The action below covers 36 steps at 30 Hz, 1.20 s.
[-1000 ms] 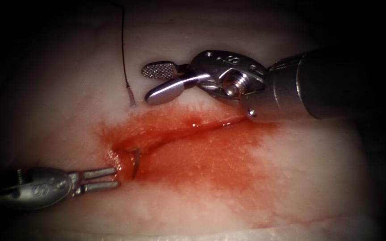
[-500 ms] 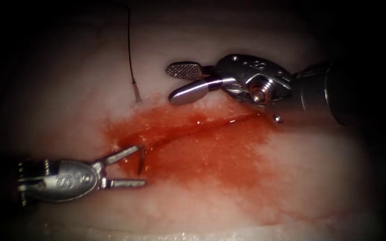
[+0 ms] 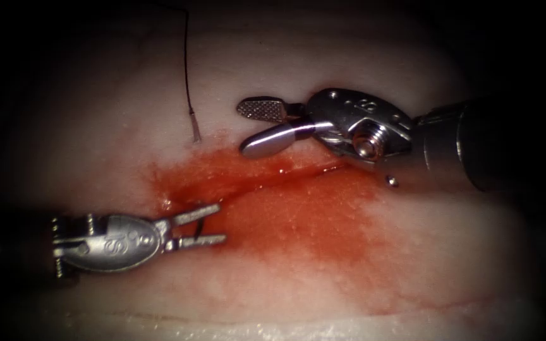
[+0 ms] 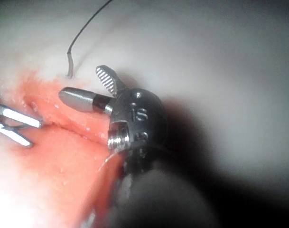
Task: Wound Closure
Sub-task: Pull the needle the rest of the way through skin with left hand
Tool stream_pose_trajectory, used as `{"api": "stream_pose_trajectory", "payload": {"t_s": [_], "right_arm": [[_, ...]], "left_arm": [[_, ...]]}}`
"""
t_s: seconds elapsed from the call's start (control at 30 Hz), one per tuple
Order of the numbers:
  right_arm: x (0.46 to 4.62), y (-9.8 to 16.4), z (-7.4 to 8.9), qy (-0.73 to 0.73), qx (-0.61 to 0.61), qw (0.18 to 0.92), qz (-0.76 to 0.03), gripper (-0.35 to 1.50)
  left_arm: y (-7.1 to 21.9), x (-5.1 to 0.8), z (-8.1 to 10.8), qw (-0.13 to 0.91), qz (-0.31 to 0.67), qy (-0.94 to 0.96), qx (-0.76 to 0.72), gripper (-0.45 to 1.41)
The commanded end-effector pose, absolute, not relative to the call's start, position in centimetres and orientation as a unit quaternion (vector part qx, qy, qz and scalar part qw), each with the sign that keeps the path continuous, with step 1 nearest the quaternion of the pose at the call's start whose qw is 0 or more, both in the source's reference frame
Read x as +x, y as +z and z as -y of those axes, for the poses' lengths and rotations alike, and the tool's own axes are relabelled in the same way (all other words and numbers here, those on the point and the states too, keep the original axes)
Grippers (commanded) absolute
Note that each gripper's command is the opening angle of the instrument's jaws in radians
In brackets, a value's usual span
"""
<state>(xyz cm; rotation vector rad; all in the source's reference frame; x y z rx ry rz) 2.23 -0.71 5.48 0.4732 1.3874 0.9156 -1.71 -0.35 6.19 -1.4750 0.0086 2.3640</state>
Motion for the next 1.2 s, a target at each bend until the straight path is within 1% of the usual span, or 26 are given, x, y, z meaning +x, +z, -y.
{"api": "stream_pose_trajectory", "payload": {"t_s": [0.03, 0.2, 0.3, 0.33, 0.53, 0.67, 0.8, 0.9, 0.93, 1.0, 1.07, 1.2], "right_arm": [[2.28, 5.5, 0.7, 0.405, 0.207, 0.645, -0.614, 1.21], [2.25, 5.5, 0.8, 0.406, 0.206, 0.640, -0.619, 1.18], [2.24, 5.5, 0.8, 0.407, 0.204, 0.633, -0.627, 1.05], [2.24, 5.5, 0.8, 0.407, 0.204, 0.633, -0.627, 1.05], [2.27, 5.4, 1.0, 0.405, 0.203, 0.632, -0.629, 0.89], [2.28, 5.5, 1.1, 0.417, 0.216, 0.623, -0.625, 0.84], [2.27, 5.5, 1.1, 0.432, 0.233, 0.612, -0.620, 0.81], [2.24, 5.5, 1.2, 0.439, 0.243, 0.606, -0.617, 0.73], [2.21, 5.5, 1.2, 0.447, 0.254, 0.599, -0.614, 0.56], [2.18, 5.5, 1.2, 0.458, 0.260, 0.592, -0.610, 0.39], [2.17, 5.5, 1.2, 0.459, 0.259, 0.595, -0.606, 0.36], [2.16, 5.4, 1.2, 0.478, 0.255, 0.598, -0.591, 0.32]], "left_arm": [[6.2, -1.75, 0.4, 0.183, 0.001, 0.834, -0.521, -0.45], [6.2, -1.73, 0.4, 0.219, 0.050, 0.813, -0.537, -0.45], [6.0, -1.75, 0.4, 0.294, 0.150, 0.766, -0.551, -0.45], [6.0, -1.75, 0.4, 0.294, 0.150, 0.766, -0.551, -0.45], [5.7, -1.69, 0.1, 0.351, 0.274, 0.704, -0.553, -0.45], [5.5, -1.64, -0.1, 0.395, 0.360, 0.654, -0.535, -0.45], [5.3, -1.63, -0.2, 0.398, 0.433, 0.617, -0.523, -0.45], [5.1, -1.63, -0.2, 0.387, 0.447, 0.611, -0.526, -0.45], [5.1, -1.63, -0.2, 0.383, 0.454, 0.608, -0.527, -0.45], [5.0, -1.63, -0.2, 0.387, 0.453, 0.607, -0.526, -0.45], [4.9, -1.63, -0.2, 0.391, 0.446, 0.609, -0.527, -0.45], [4.7, -1.63, -0.3, 0.364, 0.390, 0.642, -0.550, -0.45]]}}
